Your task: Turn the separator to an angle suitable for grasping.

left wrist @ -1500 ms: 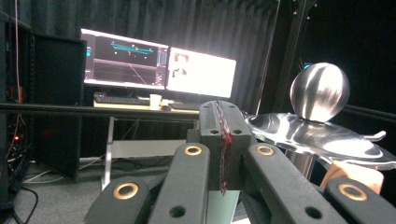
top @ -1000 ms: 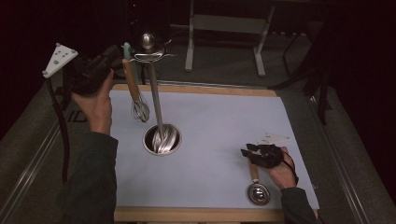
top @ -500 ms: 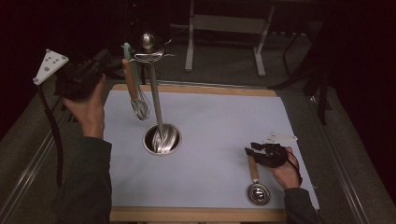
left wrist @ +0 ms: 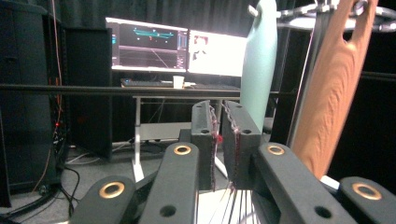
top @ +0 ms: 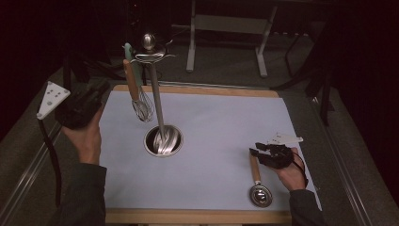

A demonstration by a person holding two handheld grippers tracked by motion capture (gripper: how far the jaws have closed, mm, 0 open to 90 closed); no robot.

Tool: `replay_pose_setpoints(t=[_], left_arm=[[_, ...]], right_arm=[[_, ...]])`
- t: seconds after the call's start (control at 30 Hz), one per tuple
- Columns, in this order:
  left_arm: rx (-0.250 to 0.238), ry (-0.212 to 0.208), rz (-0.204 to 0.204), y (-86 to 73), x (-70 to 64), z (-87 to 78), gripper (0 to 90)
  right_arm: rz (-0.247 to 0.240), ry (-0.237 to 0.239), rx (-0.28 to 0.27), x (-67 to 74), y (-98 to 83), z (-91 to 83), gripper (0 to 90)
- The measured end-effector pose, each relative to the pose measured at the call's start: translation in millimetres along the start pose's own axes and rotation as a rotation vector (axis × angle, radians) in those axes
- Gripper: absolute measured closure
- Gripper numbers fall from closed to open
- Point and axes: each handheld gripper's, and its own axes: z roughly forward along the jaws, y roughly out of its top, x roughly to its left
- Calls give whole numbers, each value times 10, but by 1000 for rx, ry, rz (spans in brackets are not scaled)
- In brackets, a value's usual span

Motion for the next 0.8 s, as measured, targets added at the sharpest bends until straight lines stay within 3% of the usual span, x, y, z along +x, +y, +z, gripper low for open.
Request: replay_pose_setpoints(t=[0.3, 0.8], left_arm=[[61, -12, 21, -340, -55, -81, 790], [206, -29, -3, -1013, -48, -151, 771]], right_arm=[[-27, -19, 21, -14, -13, -85, 632], [-4, -16, 52, -27, -190, -40, 645]])
